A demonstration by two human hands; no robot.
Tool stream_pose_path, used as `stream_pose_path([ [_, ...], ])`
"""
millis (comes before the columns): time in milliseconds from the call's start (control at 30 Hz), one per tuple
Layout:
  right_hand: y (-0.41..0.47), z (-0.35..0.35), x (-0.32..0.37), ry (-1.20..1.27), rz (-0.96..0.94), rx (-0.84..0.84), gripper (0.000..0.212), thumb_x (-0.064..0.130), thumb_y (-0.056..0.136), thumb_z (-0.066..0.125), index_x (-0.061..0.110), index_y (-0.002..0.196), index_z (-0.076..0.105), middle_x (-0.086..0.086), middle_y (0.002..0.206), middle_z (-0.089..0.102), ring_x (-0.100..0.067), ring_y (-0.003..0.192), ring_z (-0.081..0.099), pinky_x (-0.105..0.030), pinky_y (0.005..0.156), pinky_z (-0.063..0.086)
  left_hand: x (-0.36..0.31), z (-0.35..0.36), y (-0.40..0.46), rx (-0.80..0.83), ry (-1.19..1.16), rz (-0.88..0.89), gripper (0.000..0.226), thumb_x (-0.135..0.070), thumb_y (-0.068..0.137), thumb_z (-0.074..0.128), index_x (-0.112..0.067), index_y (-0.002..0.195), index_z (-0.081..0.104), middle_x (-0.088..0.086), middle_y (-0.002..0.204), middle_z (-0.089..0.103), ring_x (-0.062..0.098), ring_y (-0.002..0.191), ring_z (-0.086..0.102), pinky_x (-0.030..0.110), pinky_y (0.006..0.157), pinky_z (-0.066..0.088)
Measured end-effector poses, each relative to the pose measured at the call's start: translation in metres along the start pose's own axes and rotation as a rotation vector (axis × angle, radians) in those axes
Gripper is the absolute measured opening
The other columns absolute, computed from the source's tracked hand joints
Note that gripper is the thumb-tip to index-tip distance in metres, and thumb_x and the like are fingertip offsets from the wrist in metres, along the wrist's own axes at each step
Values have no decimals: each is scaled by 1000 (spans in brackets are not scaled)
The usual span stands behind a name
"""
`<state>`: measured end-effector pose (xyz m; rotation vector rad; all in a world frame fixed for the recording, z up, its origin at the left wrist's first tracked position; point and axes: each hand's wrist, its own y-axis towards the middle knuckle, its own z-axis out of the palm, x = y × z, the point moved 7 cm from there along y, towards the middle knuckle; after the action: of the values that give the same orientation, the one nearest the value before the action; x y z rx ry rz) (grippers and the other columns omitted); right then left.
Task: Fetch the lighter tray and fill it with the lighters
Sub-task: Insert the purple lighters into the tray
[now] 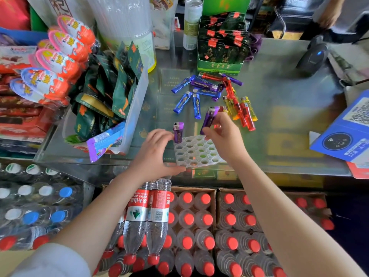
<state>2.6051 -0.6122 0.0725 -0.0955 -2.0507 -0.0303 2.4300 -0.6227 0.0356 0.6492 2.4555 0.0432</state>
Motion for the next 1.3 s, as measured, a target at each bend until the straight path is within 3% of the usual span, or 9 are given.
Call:
stream_pose_path([
  [167, -20, 26, 7, 76, -46, 108, 29, 5, 76, 69, 27, 75, 50, -1, 81, 68, -13, 71, 65, -23, 64, 52, 0, 1, 0, 12, -27, 2, 84, -69, 58, 60, -14, 120, 49, 1, 124, 47, 14, 124, 27, 30, 104, 23],
  [300, -17, 43, 8, 102, -47, 118, 22, 5, 75, 69, 21, 84, 56, 5, 76, 66, -11, 71, 65, -26, 69, 53, -1, -2, 1, -2, -52, 12, 81, -68, 57, 60, -14, 118, 50, 2, 122, 49, 17, 125, 28, 25, 103, 19],
  [400, -17, 48, 7, 8, -76, 115, 19, 8, 74, 70, 18, 84, 58, 14, 65, 59, 2, 58, 56, -12, 59, 44, -3, -3, 1, -20, -72, 26, 80, -65, 56, 61, -13, 116, 51, 2, 120, 50, 15, 124, 25, 17, 101, 14],
  [533, -17, 49, 15, -174, -167, 115, 12, 9, 75, 70, 10, 82, 60, 17, 62, 48, -1, 53, 46, -9, 53, 38, -2, -3, 1, -14, -77, 20, 81, -66, 56, 60, -14, 117, 50, 1, 120, 48, 15, 125, 25, 20, 102, 15],
  [633, -16, 50, 19, -274, -225, 97, 14, 9, 75, 70, 2, 82, 60, 2, 70, 52, -17, 58, 47, -17, 53, 35, -3, -3, 1, -15, -80, 26, 80, -65, 58, 60, -13, 118, 51, 2, 119, 49, 16, 124, 26, 19, 102, 16],
  [800, -15, 53, 16, -348, -213, 74, 18, 15, 76, 69, 5, 90, 60, -11, 85, 66, -27, 68, 56, -39, 61, 48, -3, -3, 1, -22, -78, 14, 81, -64, 58, 62, -11, 118, 51, 4, 119, 50, 18, 123, 30, 31, 103, 25],
  [1000, -15, 55, 10, -308, -156, 42, 20, 17, 78, 68, 8, 90, 55, -5, 92, 68, -15, 63, 47, -31, 57, 40, 0, -2, 2, 9, -91, -17, 82, -64, 58, 62, -10, 119, 51, 5, 120, 50, 21, 123, 32, 33, 104, 27],
  [1133, -16, 57, 11, -385, -200, 58, 21, 20, 80, 65, 6, 90, 52, -7, 93, 65, -27, 72, 57, -43, 60, 49, 3, 0, 3, 34, -110, -42, 81, -64, 58, 63, -13, 119, 51, 4, 119, 49, 20, 120, 36, 36, 103, 31],
  [1300, -13, 54, 15, -454, -262, 143, 18, 12, 82, 62, 6, 97, 54, -12, 99, 60, -27, 80, 57, -38, 63, 49, -1, -3, 6, 70, -142, -64, 93, -75, 51, 58, -15, 122, 49, -3, 119, 44, 8, 114, 33, 21, 100, 24],
])
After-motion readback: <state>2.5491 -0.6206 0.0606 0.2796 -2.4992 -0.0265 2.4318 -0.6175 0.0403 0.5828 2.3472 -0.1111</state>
